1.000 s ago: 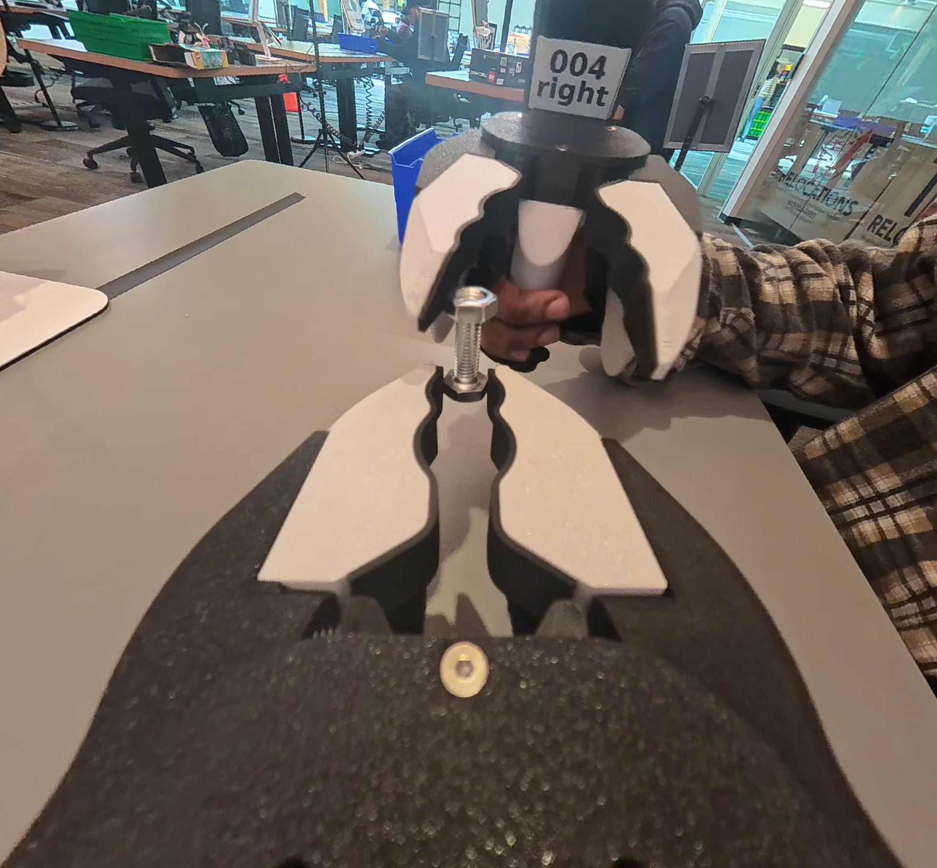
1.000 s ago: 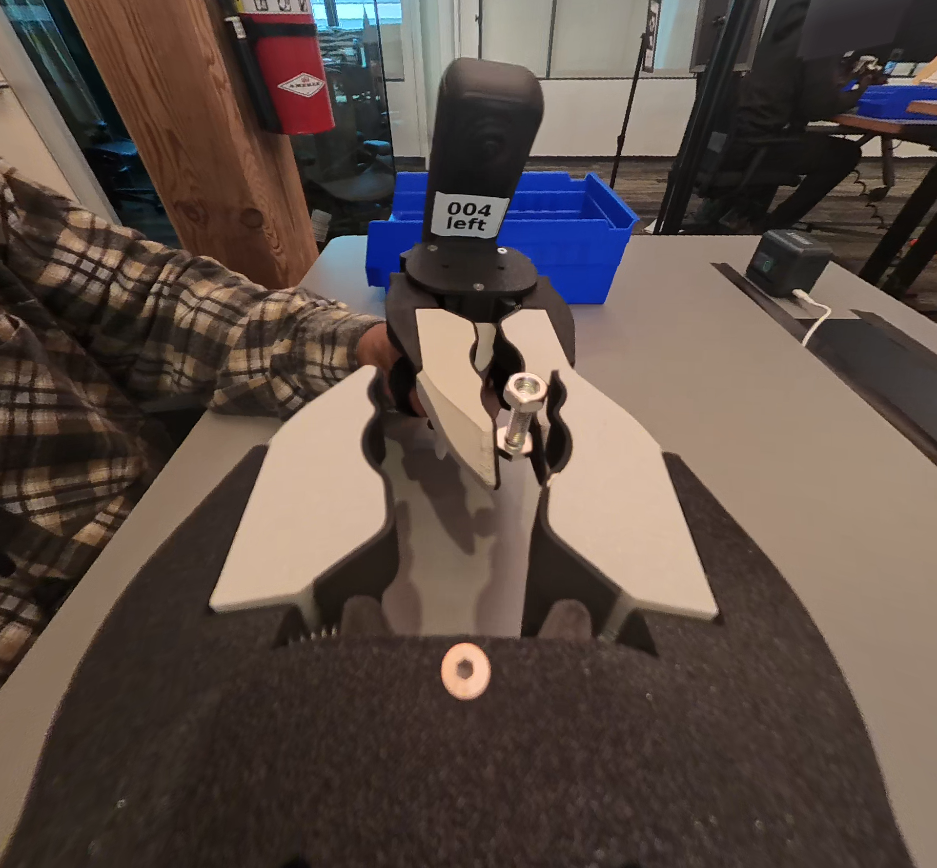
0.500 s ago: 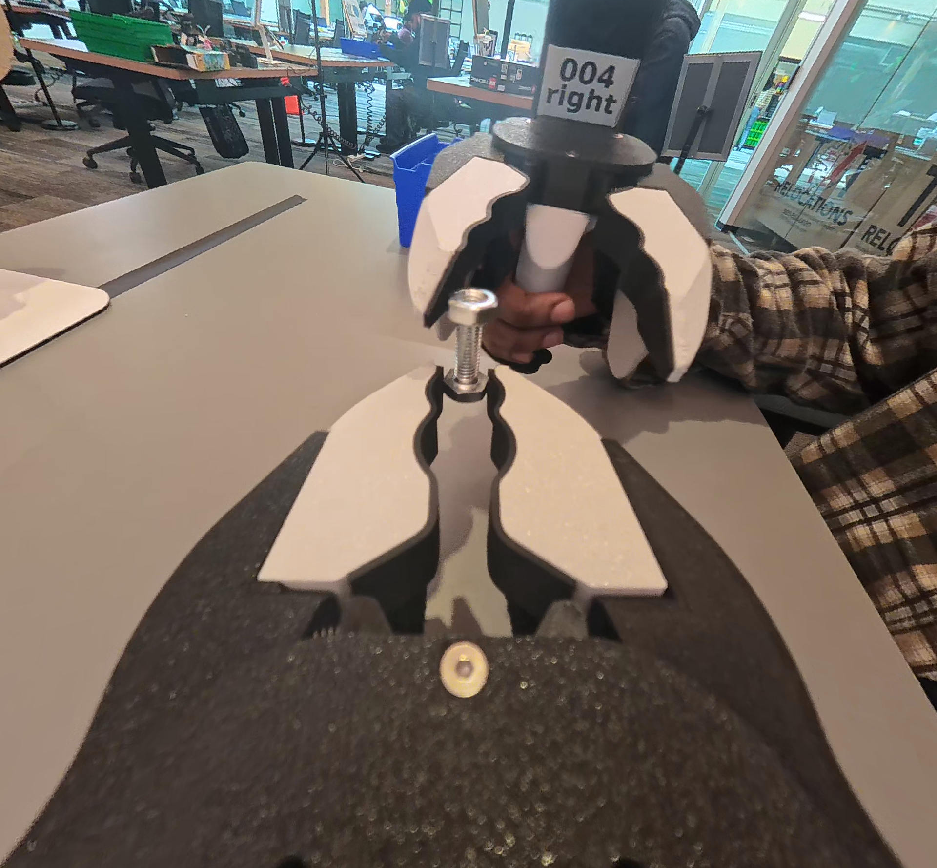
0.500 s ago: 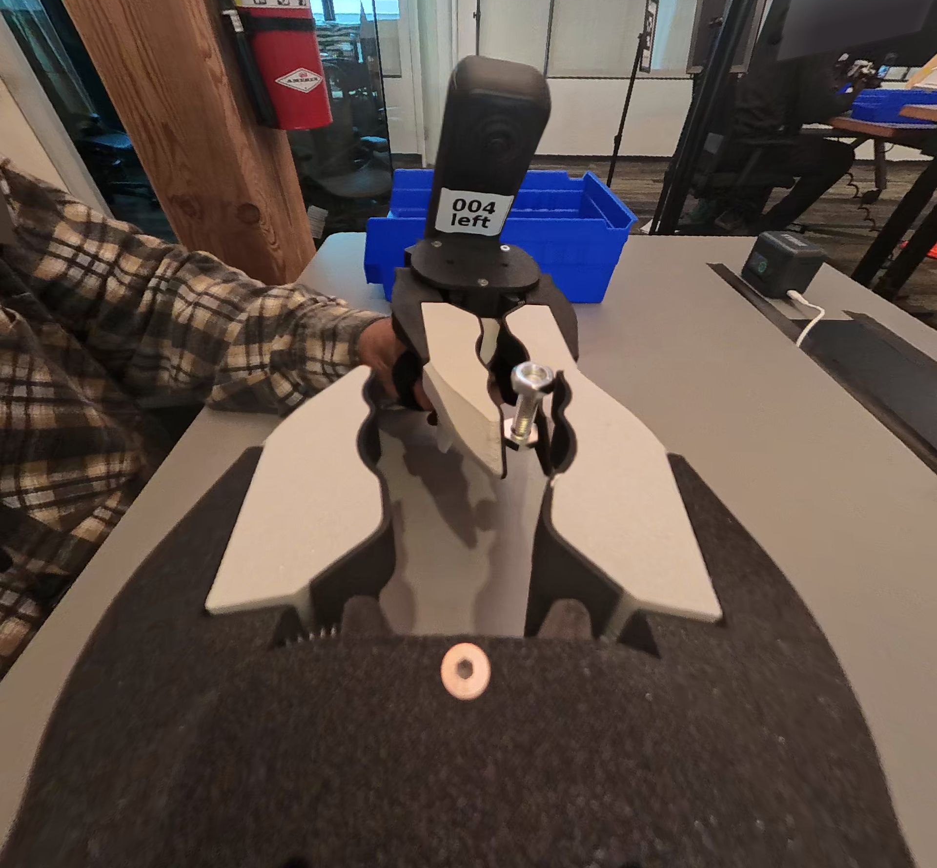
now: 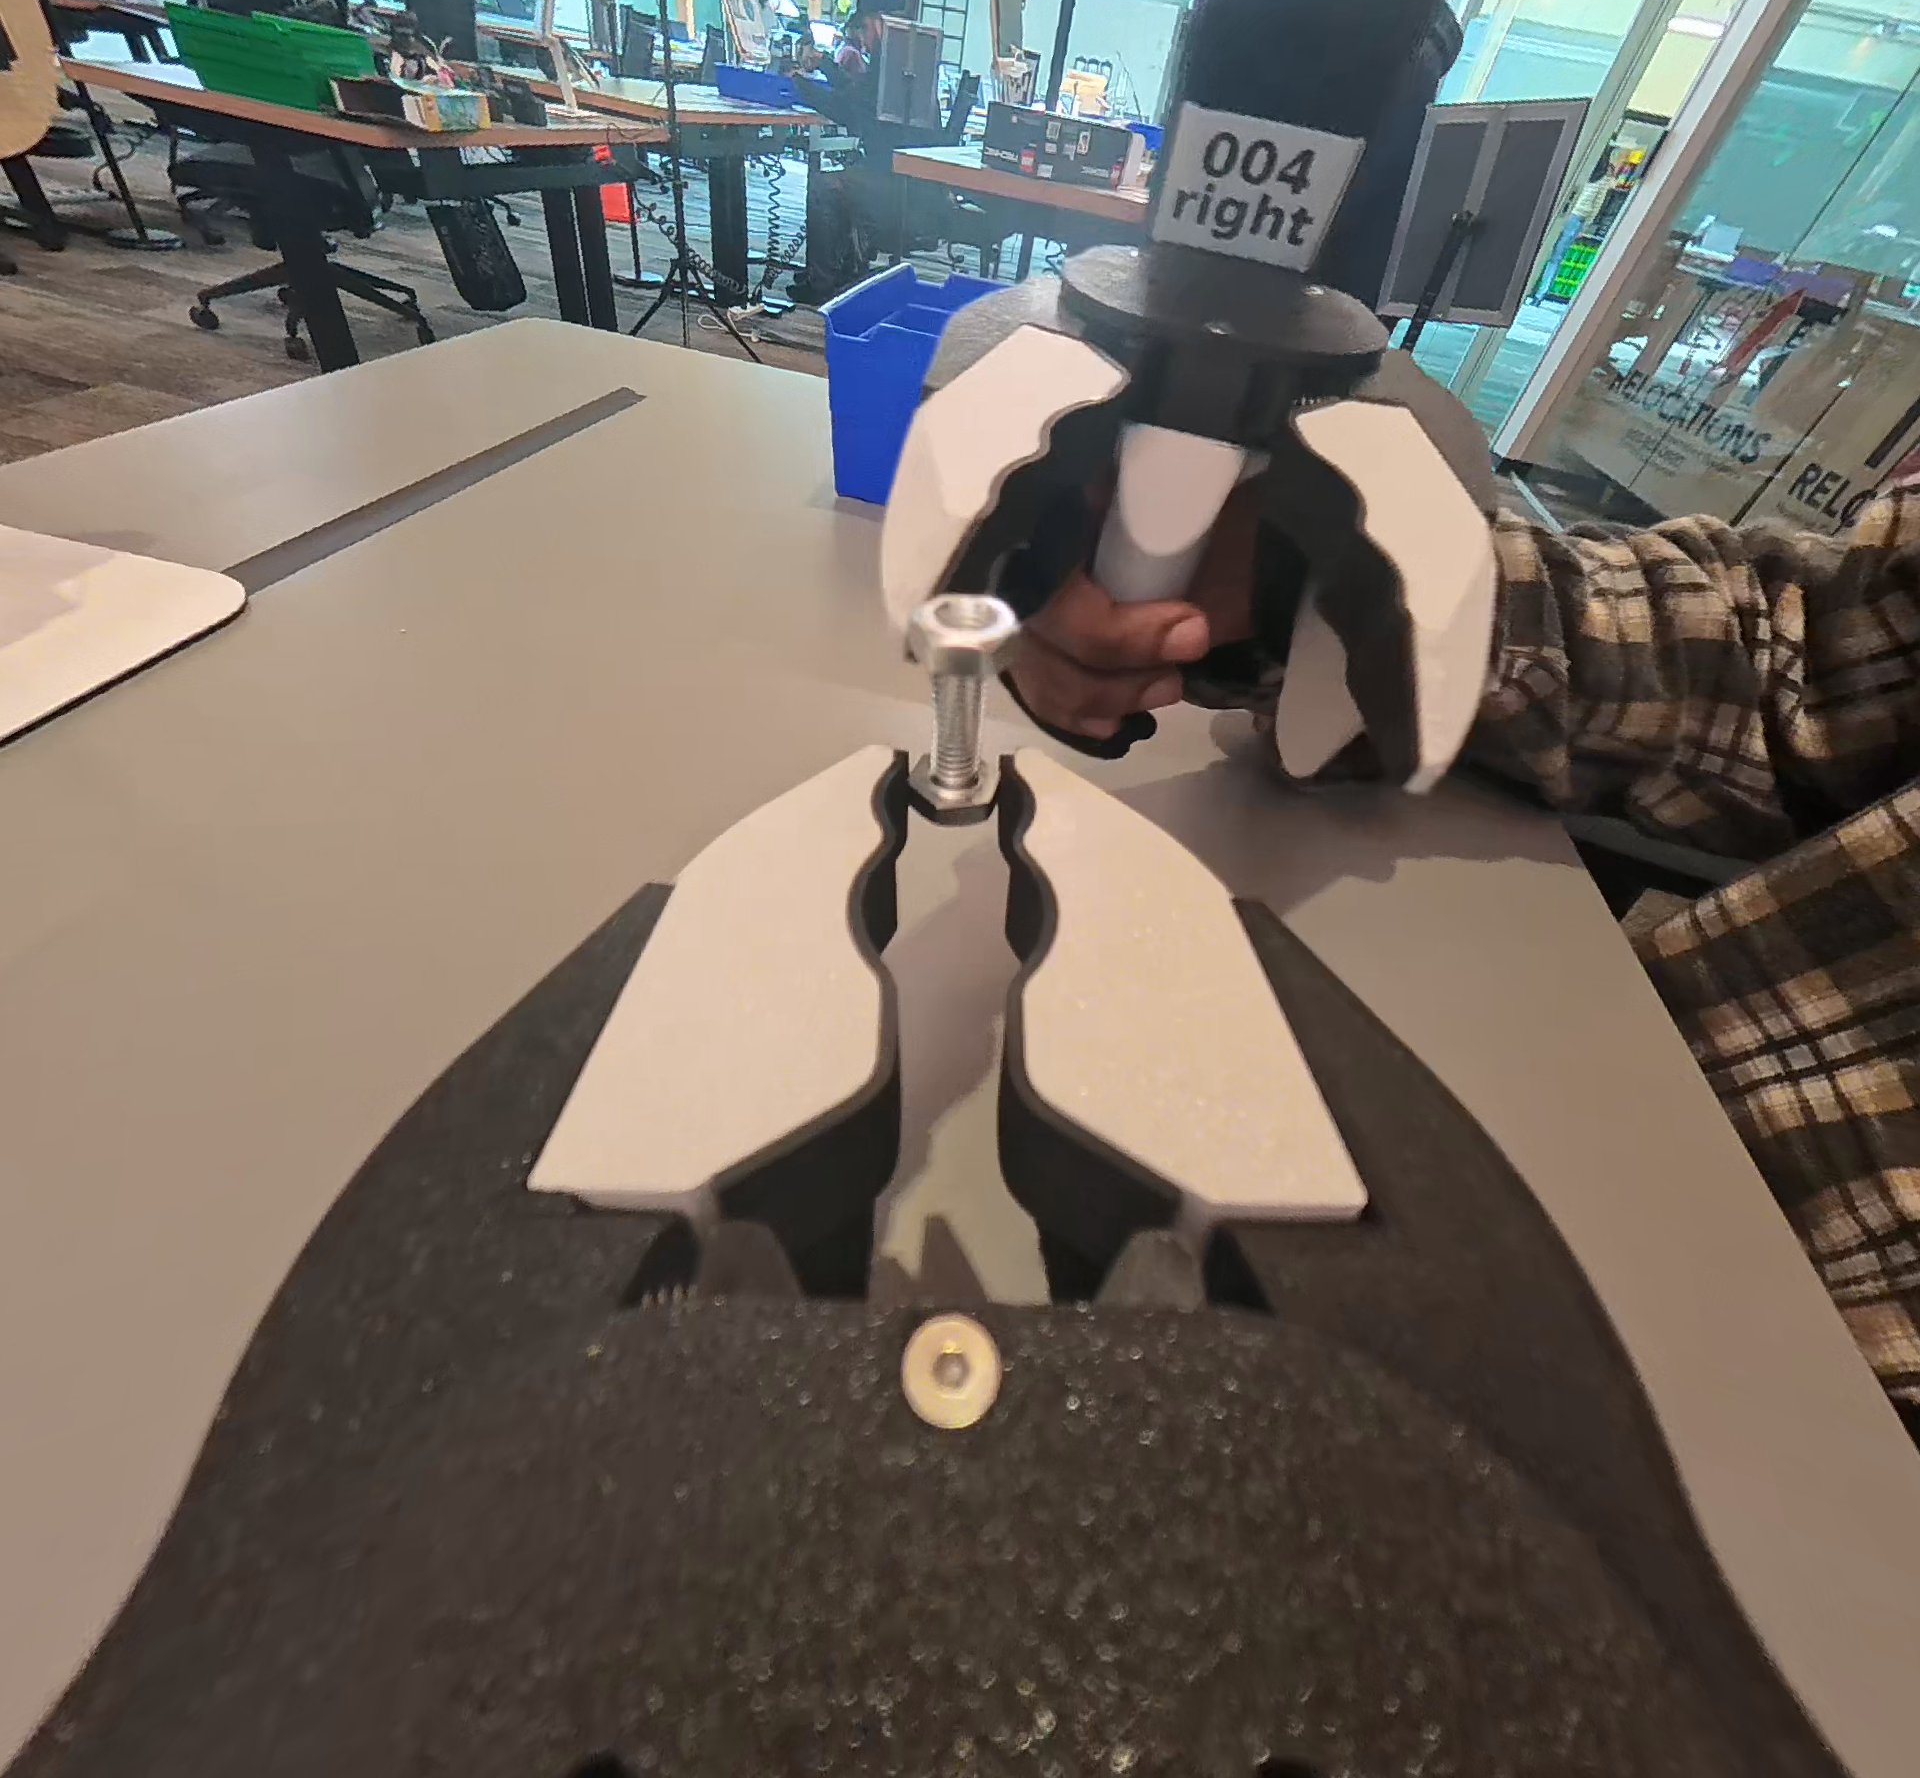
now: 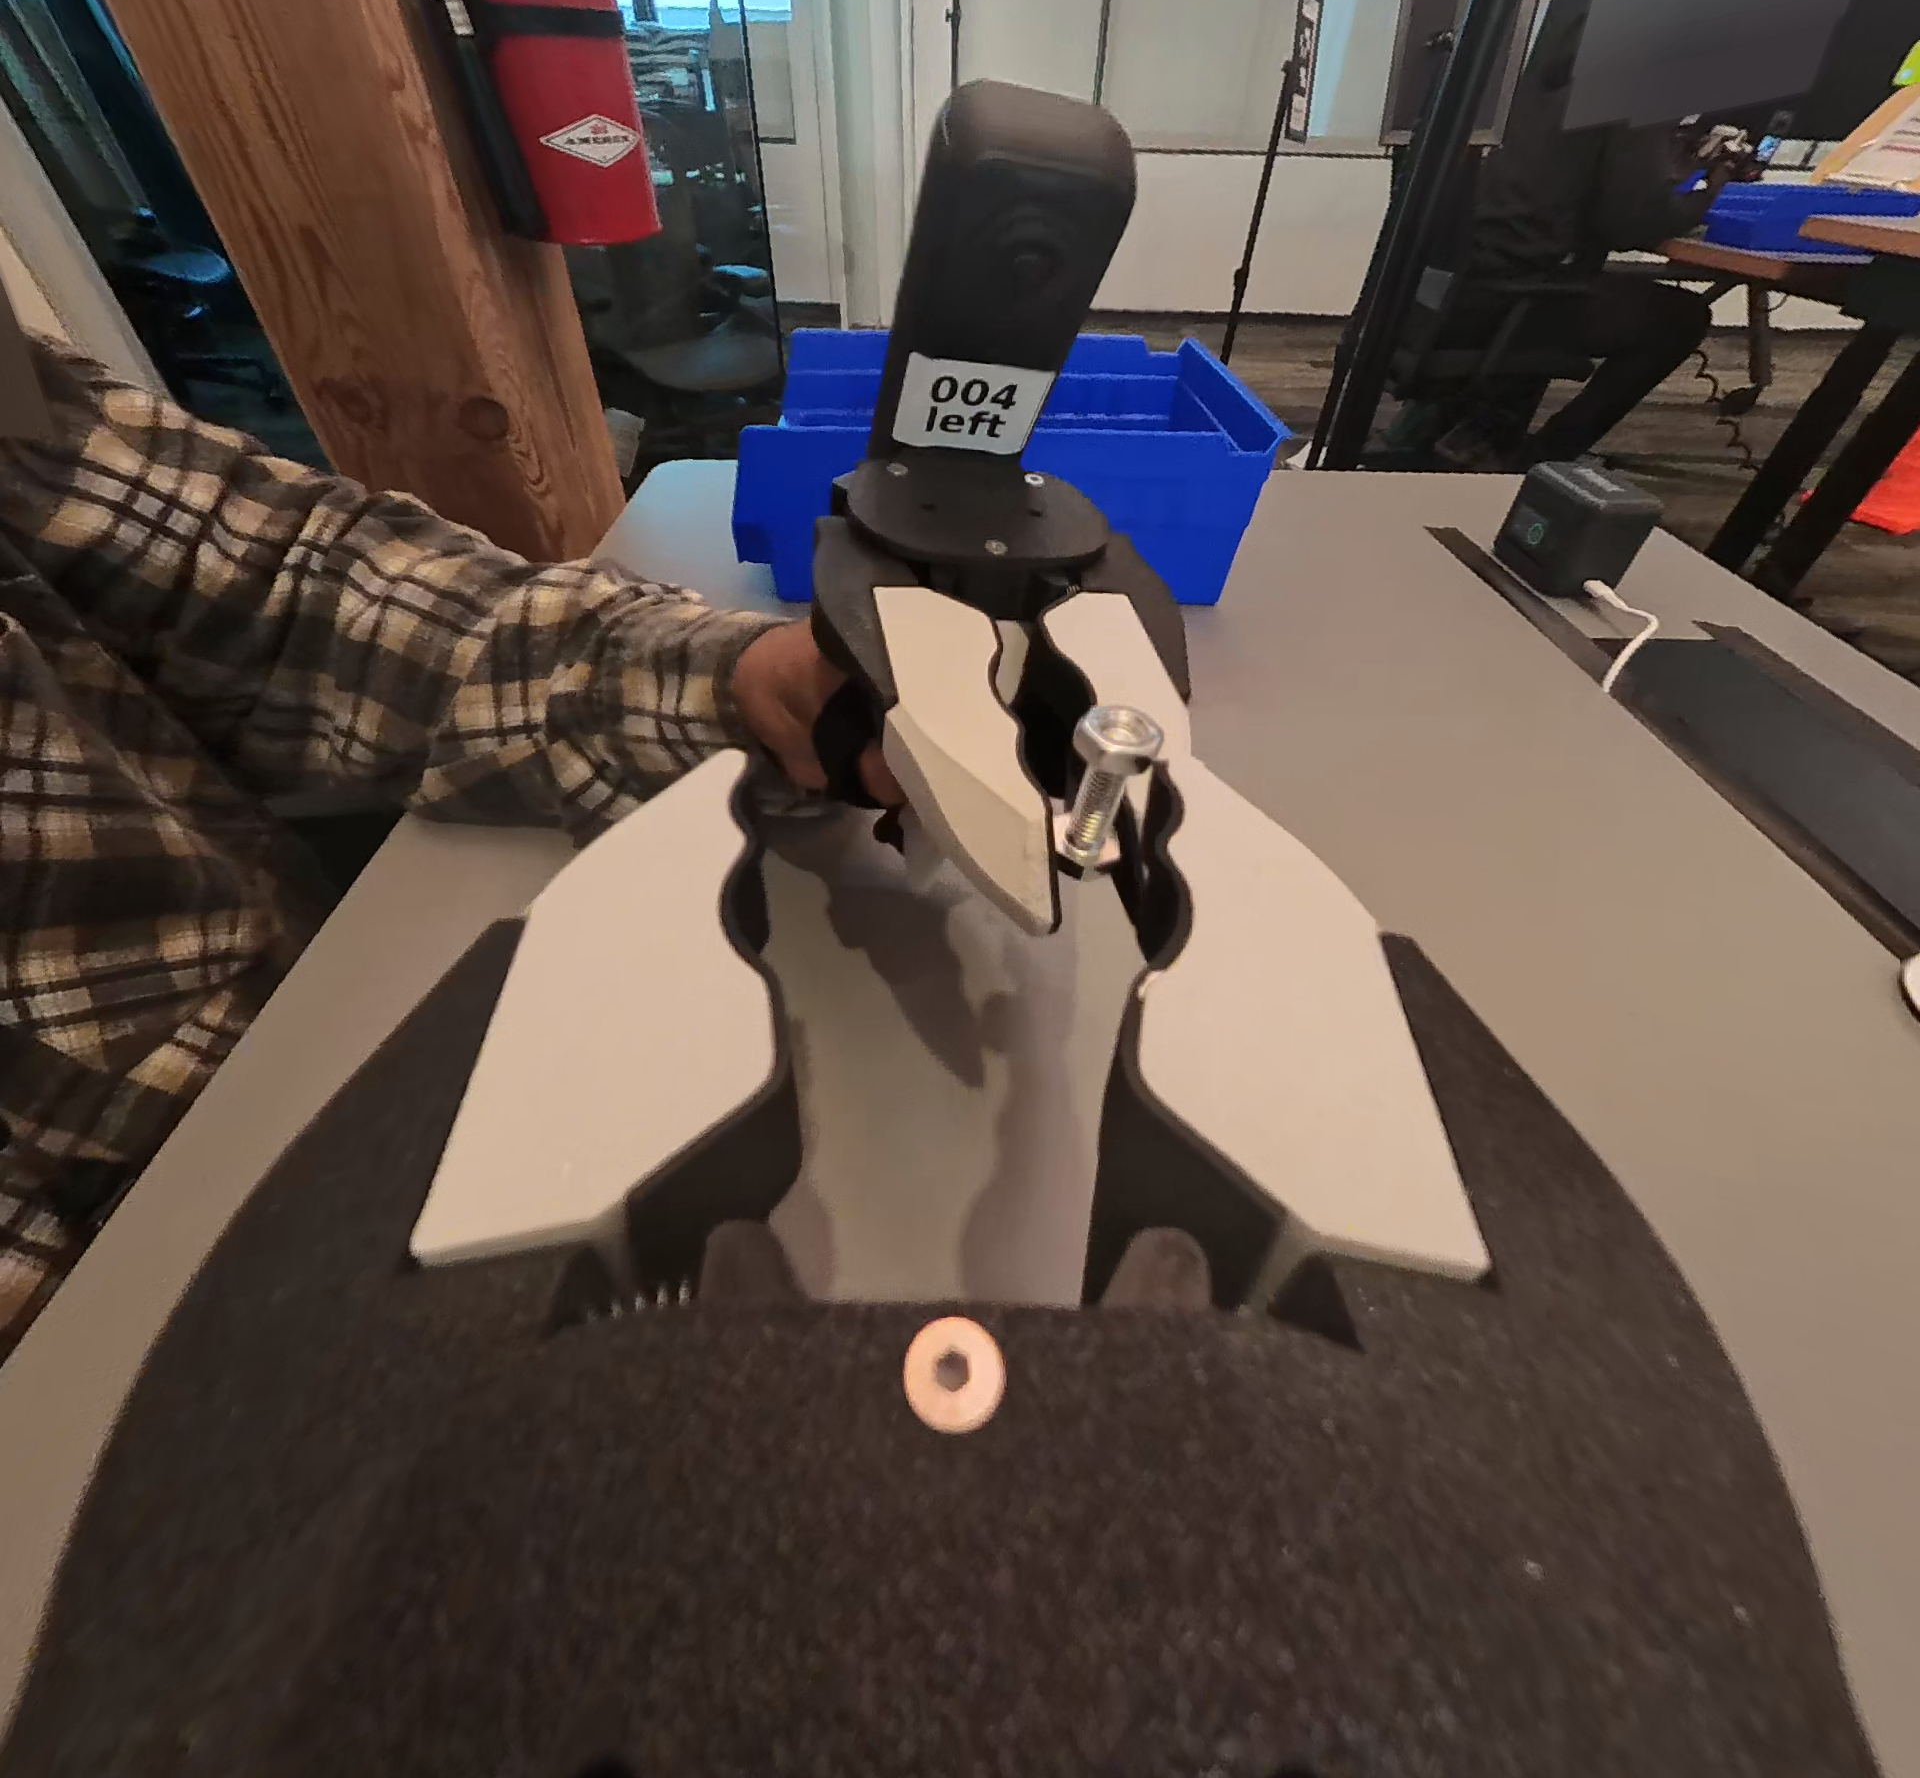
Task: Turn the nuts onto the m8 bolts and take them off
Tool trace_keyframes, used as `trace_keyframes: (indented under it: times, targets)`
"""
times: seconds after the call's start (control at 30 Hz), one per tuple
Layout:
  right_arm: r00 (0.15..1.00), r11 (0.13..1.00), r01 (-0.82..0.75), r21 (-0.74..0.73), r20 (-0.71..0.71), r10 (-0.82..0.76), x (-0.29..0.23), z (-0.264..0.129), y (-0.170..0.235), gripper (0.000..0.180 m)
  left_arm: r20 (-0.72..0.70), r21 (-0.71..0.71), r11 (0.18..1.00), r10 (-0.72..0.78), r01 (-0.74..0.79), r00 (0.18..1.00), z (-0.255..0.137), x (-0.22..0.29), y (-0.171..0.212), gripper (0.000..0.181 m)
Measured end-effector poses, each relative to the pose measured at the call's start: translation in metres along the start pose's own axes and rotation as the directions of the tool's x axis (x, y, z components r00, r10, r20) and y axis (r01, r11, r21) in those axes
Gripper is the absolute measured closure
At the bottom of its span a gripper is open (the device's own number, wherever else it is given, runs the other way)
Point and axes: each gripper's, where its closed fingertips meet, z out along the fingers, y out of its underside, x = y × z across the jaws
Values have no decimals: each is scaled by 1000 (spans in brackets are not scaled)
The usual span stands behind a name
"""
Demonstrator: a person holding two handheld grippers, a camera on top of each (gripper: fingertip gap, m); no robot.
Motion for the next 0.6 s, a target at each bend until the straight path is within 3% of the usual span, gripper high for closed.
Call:
trace_keyframes:
  times: [0.6]
  targets:
    - [1000,999,-2,39,-12,3,0,8,-6,100,-14,-12,1000,11,-11,1000,4,5,1,165]
